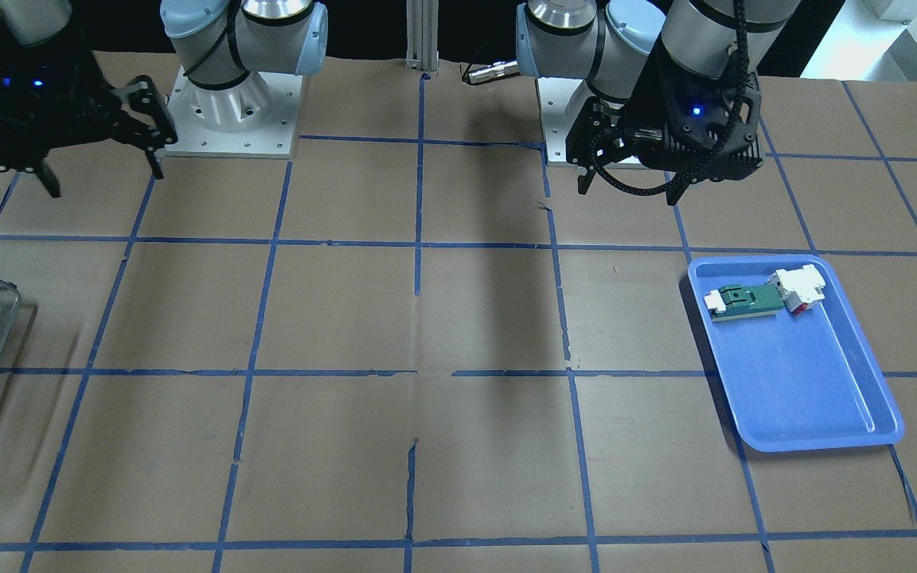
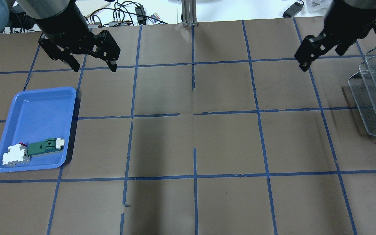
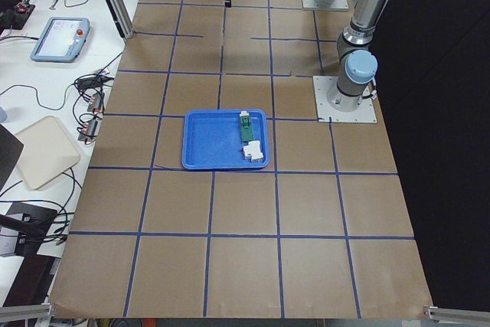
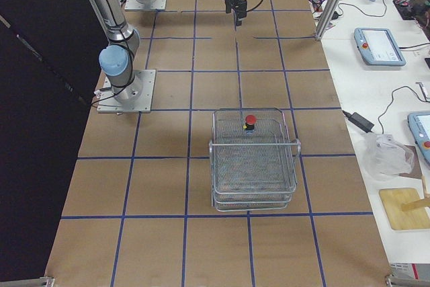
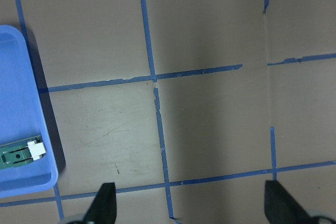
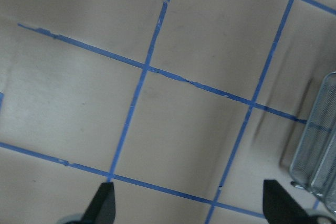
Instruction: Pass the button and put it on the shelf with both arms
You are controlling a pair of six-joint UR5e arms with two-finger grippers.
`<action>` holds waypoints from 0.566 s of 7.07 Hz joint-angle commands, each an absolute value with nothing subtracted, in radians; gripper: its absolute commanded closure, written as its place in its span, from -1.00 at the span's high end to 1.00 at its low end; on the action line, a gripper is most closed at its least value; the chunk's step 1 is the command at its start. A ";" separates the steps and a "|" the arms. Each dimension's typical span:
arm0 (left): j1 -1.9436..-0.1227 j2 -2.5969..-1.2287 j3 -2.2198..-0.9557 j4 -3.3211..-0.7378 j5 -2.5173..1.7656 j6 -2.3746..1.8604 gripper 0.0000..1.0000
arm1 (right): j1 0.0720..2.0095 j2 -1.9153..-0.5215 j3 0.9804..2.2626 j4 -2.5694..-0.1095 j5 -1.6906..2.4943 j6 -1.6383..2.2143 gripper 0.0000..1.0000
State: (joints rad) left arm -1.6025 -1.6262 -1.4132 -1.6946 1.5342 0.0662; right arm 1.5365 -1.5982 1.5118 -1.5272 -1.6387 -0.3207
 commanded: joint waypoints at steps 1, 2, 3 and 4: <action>-1.603 -1.635 -1.410 -1.700 1.532 0.072 1.00 | 1.574 -1.591 1.514 -1.541 -1.541 -0.064 1.00; -1.603 -1.638 -1.404 -1.697 1.534 0.074 1.00 | 1.566 -1.586 1.522 -1.543 -1.537 -0.019 1.00; -1.603 -1.637 -1.407 -1.692 1.534 0.080 1.00 | 1.566 -1.588 1.529 -1.545 -1.537 0.018 1.00; -1.603 -1.640 -1.407 -1.692 1.539 0.080 1.00 | 1.566 -1.588 1.538 -1.546 -1.542 0.017 1.00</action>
